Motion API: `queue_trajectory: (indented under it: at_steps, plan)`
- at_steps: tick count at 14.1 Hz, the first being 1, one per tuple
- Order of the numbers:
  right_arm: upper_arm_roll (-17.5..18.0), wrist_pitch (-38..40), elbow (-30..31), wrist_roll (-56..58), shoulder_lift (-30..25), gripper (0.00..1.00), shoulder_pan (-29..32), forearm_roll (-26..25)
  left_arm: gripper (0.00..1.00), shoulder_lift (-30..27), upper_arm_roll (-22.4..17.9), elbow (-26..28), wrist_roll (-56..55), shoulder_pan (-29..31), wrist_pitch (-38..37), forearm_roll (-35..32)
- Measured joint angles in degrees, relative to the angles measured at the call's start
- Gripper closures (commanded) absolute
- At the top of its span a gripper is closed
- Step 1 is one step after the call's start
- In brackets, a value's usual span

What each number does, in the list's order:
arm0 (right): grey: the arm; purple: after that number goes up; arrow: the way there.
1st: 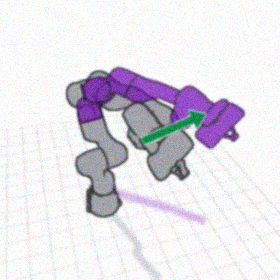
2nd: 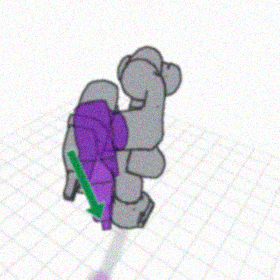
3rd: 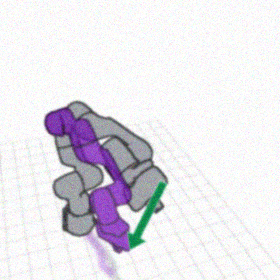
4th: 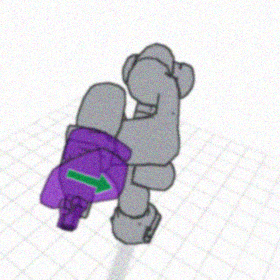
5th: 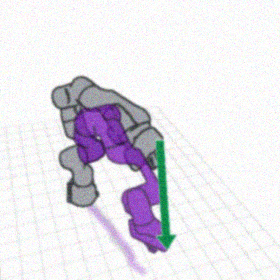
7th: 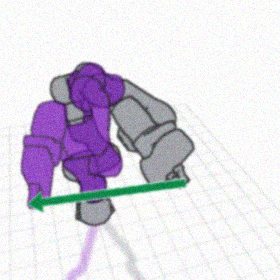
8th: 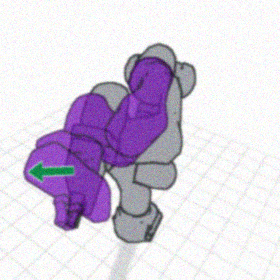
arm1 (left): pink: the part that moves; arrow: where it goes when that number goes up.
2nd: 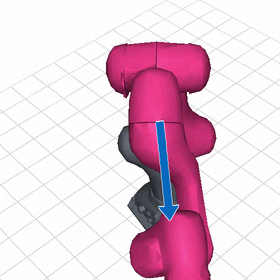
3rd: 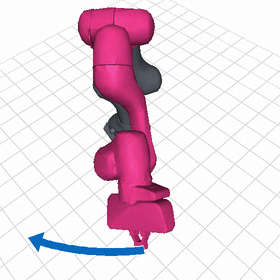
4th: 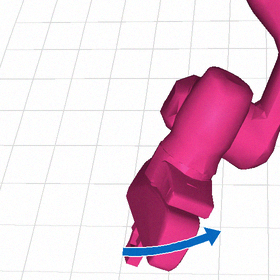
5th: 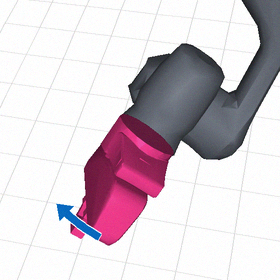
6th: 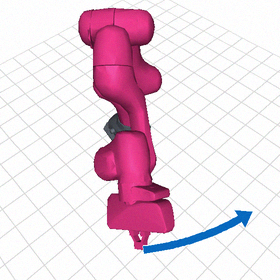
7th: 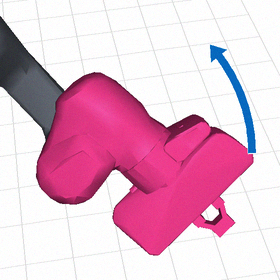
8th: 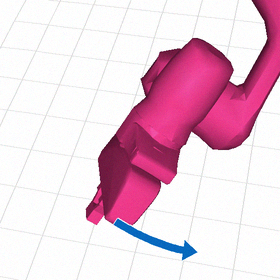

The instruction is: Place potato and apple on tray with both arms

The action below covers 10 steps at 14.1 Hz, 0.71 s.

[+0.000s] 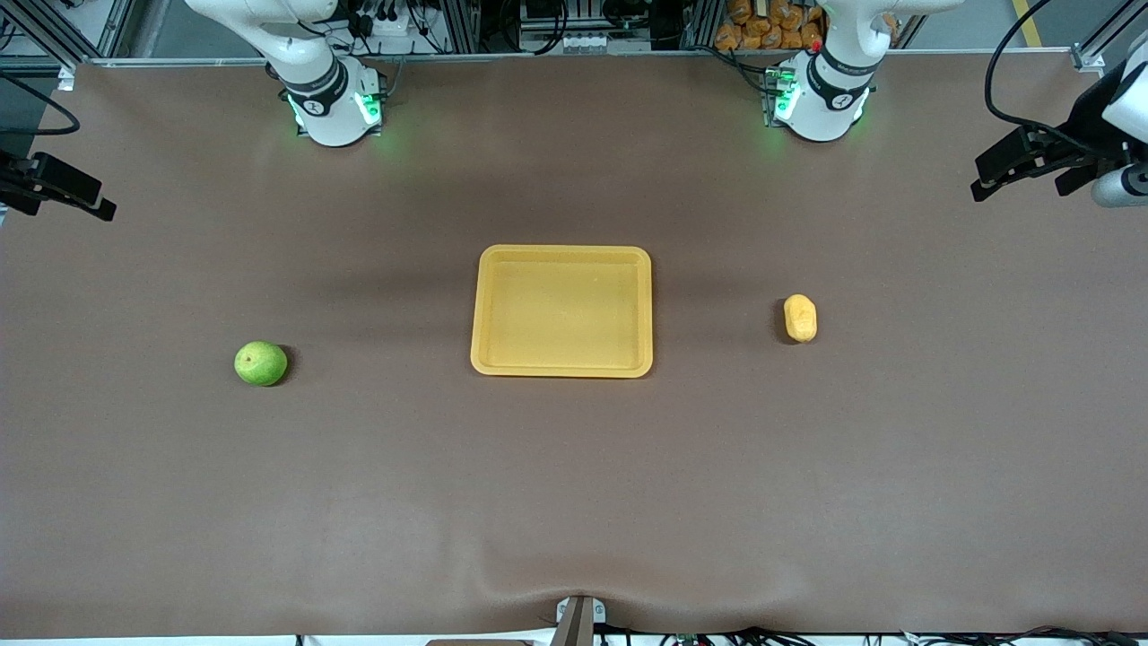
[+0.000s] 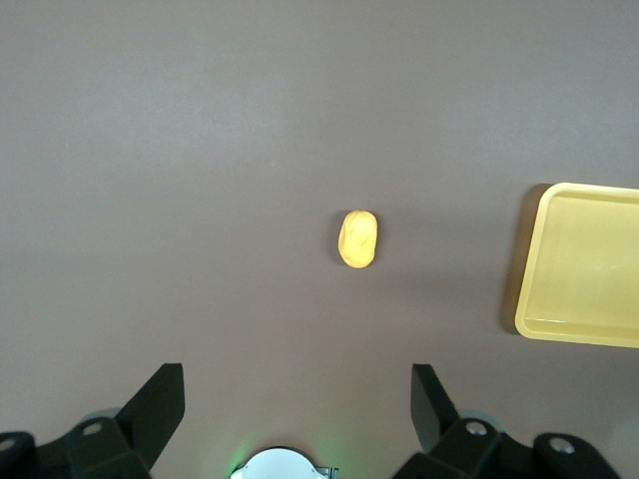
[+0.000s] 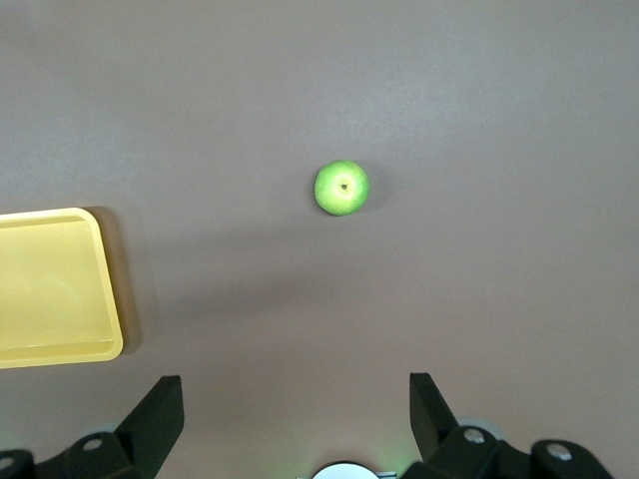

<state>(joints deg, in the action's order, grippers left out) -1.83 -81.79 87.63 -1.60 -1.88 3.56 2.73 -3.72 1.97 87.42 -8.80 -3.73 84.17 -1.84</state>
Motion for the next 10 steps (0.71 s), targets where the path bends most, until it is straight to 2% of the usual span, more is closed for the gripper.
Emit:
queue_trajectory:
  at_steps: [10]
  plan:
    - [0.43,0.75,0.00,0.00,0.28,0.00,-0.10,-0.03,0.00,1.09,-0.08,0.02,0.13,-0.20,-1.12,-0.05]
